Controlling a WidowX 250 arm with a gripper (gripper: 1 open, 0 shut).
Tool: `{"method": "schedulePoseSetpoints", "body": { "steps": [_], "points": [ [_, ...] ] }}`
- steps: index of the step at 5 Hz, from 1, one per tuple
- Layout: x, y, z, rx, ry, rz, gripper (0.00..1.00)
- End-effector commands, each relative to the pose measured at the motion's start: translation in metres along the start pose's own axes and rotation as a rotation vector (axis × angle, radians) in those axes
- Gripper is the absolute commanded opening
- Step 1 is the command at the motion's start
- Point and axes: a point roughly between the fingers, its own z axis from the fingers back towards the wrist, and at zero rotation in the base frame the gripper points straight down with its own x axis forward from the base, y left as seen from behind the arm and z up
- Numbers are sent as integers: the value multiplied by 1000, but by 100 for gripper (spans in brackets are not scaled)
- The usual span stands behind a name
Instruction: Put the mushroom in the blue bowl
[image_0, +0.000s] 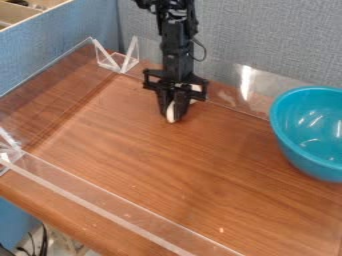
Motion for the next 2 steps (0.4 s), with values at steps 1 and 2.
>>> {"method": "schedulePoseSetpoints", "body": {
  "steps": [1,2],
  "points": [
    [0,-11,44,6,-118,-87,0],
    [-4,-11,58,0,-136,-110,0]
  ]
}}
